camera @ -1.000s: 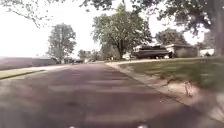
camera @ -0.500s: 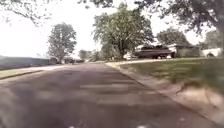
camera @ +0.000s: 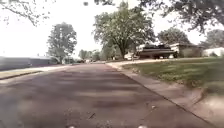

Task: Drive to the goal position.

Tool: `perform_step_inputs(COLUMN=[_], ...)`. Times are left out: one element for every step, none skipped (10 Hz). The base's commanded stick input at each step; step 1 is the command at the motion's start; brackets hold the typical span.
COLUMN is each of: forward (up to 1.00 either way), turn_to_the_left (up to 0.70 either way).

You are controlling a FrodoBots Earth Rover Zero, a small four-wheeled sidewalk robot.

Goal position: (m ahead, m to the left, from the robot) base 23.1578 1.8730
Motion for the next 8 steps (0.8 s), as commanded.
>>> perform_step_inputs(forward=[1.0,1.0,1.0,1.0,1.0,1.0,1.0,1.0], turn_to_the_left=[0.01,0.01,0.01,0.01,0.01,0.01,0.01,0.01])
